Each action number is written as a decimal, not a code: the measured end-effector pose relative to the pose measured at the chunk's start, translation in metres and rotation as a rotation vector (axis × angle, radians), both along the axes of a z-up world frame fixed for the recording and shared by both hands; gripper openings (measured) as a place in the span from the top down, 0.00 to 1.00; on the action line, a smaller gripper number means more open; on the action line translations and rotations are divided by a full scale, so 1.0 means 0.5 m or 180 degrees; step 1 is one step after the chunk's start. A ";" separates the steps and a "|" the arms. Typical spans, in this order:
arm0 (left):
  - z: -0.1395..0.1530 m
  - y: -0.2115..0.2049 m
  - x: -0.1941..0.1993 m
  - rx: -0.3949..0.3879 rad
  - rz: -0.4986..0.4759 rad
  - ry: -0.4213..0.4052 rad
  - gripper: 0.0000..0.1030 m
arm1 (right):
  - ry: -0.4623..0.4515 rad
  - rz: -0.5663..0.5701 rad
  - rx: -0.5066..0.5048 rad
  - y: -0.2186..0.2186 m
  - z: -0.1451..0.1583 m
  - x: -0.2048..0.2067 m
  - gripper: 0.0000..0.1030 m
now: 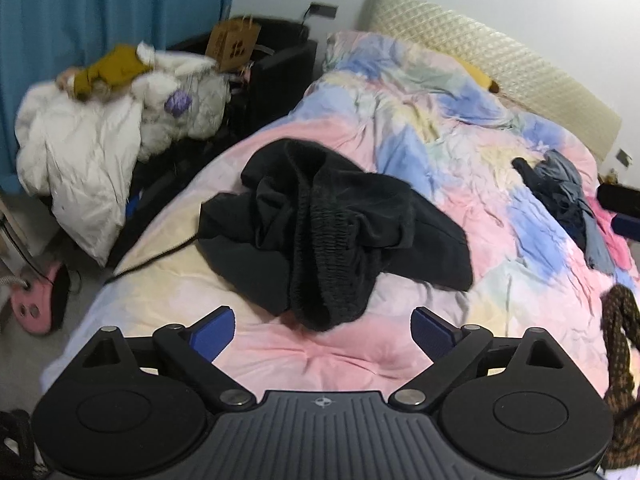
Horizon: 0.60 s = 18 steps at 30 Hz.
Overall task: Fold clothes
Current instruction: 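Reach both tools to the black sweatpants and close both on the waistband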
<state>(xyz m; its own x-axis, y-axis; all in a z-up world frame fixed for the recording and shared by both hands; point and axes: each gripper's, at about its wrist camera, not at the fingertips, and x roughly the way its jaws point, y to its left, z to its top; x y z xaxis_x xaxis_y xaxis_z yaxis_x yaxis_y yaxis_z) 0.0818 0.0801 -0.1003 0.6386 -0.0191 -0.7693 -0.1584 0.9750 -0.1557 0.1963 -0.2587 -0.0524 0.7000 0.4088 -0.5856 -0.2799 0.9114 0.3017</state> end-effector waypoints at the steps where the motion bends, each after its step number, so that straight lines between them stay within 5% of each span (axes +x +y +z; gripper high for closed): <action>1: -0.022 0.020 0.022 -0.0055 0.0029 0.0023 0.09 | -0.0007 0.0042 -0.0045 0.020 -0.004 0.024 0.14; 4: -0.089 0.074 0.085 -0.0158 0.0128 0.0135 0.17 | 0.0048 0.0213 -0.0243 0.083 -0.029 0.105 0.23; 9: -0.205 0.137 0.171 -0.0255 0.0264 0.0367 0.19 | 0.0035 0.0550 -0.0413 0.179 -0.076 0.243 0.25; 18: -0.350 0.153 0.243 -0.0204 0.0486 0.0619 0.23 | 0.0029 0.0873 -0.0484 0.316 -0.223 0.493 0.37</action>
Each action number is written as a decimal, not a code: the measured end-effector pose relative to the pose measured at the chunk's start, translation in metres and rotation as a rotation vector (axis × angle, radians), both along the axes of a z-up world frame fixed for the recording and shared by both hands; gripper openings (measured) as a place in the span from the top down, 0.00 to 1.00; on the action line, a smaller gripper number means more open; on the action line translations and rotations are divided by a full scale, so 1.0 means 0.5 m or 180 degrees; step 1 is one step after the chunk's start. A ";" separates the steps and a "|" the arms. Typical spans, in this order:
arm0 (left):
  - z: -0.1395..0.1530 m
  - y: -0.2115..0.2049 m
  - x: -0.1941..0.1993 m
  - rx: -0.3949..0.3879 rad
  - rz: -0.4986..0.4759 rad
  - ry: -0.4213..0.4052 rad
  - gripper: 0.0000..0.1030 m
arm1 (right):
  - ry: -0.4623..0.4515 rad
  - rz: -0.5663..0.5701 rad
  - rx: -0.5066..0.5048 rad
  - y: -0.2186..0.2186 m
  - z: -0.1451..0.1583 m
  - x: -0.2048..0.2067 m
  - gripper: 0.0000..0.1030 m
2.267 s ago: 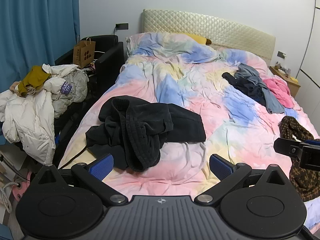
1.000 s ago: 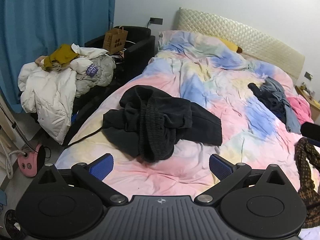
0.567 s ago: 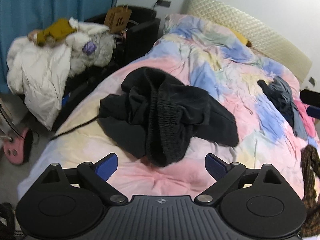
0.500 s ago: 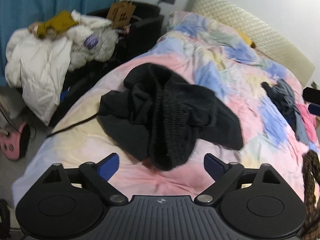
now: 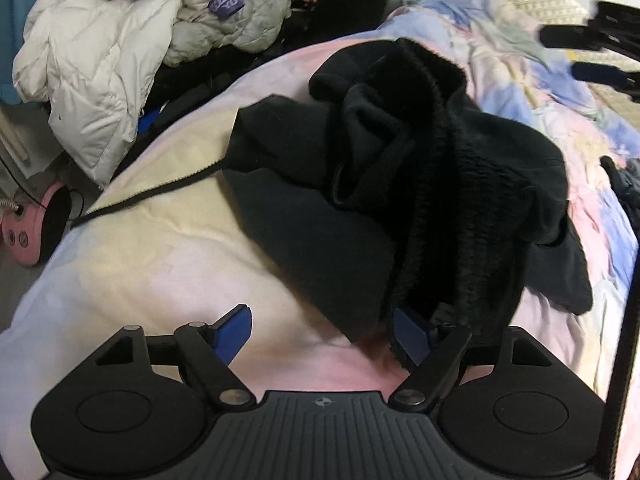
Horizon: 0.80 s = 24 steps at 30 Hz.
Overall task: Fold clothes
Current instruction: 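Reach both tools to the black sweatpants and close both on the waistband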
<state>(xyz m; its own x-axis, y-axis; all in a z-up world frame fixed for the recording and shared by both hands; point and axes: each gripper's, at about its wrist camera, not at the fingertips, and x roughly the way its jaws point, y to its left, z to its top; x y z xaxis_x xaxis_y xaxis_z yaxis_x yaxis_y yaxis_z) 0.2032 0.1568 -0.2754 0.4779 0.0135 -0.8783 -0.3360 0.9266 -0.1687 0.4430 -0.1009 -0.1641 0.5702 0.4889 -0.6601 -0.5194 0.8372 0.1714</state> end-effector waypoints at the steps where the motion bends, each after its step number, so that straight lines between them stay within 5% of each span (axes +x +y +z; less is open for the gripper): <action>1: -0.005 0.000 0.003 -0.0016 0.0018 0.0017 0.24 | 0.0025 0.0026 0.0003 0.010 -0.017 0.021 0.37; 8: -0.035 -0.002 -0.003 -0.0128 0.0102 0.0166 0.23 | 0.0008 0.0471 -0.0492 0.113 -0.123 0.115 0.37; 12: -0.055 0.008 -0.011 -0.0391 0.0286 0.0207 0.23 | 0.0077 0.0654 -0.0643 0.158 -0.169 0.140 0.42; 15: -0.073 0.018 -0.015 -0.0762 0.0386 0.0148 0.24 | 0.0153 0.0602 -0.0607 0.162 -0.187 0.151 0.51; 20: -0.118 0.020 -0.017 -0.1278 0.0491 0.0143 0.28 | 0.0356 0.0416 -0.0448 0.133 -0.185 0.153 0.80; 24: -0.166 0.005 -0.021 -0.1697 0.0634 0.0174 0.35 | 0.0325 0.0318 -0.0392 0.092 -0.164 0.137 0.86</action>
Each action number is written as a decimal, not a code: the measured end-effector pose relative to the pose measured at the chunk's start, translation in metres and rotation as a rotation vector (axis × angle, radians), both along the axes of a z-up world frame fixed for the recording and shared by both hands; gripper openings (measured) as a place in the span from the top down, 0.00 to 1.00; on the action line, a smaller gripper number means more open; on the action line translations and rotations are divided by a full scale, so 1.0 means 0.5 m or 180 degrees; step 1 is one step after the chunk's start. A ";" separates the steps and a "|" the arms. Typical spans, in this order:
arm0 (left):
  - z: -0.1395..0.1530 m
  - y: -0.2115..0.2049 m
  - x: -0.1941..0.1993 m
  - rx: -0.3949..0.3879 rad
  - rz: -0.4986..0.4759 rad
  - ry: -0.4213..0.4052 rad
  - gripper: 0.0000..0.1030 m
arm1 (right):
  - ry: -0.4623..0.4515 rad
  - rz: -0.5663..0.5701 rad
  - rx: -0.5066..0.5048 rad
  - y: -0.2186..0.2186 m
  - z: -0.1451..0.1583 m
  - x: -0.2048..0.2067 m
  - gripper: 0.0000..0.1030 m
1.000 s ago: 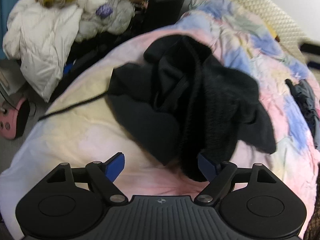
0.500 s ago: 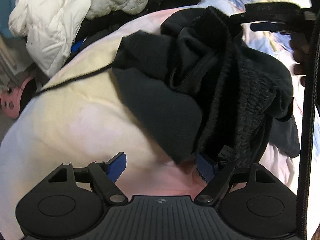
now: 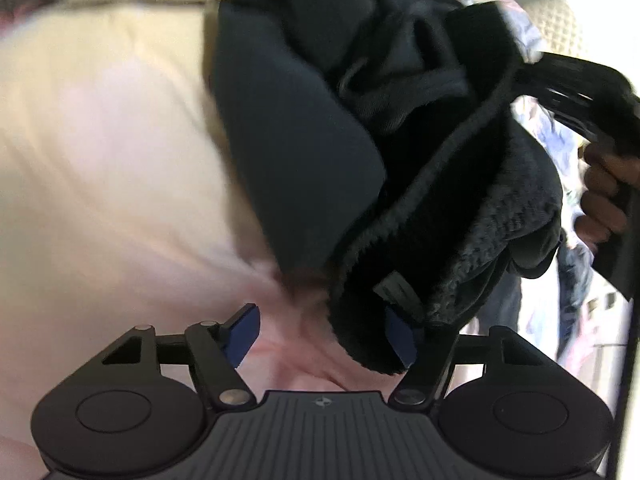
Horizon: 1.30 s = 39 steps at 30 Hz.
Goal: Fold clothes
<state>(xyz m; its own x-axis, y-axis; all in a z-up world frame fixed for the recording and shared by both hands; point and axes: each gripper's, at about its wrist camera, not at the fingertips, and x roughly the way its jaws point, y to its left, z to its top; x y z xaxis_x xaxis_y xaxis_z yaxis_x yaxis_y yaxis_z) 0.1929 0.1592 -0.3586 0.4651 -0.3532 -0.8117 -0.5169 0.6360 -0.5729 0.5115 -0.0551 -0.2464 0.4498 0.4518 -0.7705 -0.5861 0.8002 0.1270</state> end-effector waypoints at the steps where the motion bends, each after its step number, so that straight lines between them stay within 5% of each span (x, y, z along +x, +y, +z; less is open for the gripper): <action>1: -0.011 -0.006 0.001 -0.0066 0.0028 -0.0009 0.36 | 0.0008 -0.0036 0.0045 -0.014 0.008 -0.005 0.87; 5: -0.037 -0.025 0.005 -0.0245 0.0146 -0.0052 0.47 | 0.0007 -0.0221 0.0168 -0.073 0.048 -0.020 0.89; 8: -0.043 -0.036 0.010 -0.0362 0.0208 -0.0102 0.67 | -0.0030 -0.0355 0.0242 -0.119 0.083 -0.044 0.90; 13: -0.004 -0.065 0.008 -0.0209 0.0139 -0.0164 0.87 | -0.0187 -0.0473 0.0225 -0.181 0.150 -0.120 0.90; 24: 0.212 -0.157 -0.158 0.0490 -0.0183 -0.0759 0.92 | -0.0470 -0.0791 0.0356 -0.344 0.281 -0.303 0.92; 35: 0.402 -0.349 -0.454 0.0997 0.0269 -0.1134 0.93 | -0.0663 -0.0595 0.0872 -0.569 0.353 -0.488 0.93; 39: 0.458 -0.436 -0.518 0.1074 0.0364 -0.1133 0.93 | -0.0502 -0.0663 0.0974 -0.643 0.370 -0.542 0.93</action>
<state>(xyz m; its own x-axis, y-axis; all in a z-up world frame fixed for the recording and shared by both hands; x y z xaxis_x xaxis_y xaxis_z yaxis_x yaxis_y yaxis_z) -0.0660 -0.0589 -0.1295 0.7543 -0.0289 -0.6559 -0.4041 0.7670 -0.4985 0.2408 -0.3764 -0.0611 0.6579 0.5364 -0.5287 -0.4468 0.8431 0.2994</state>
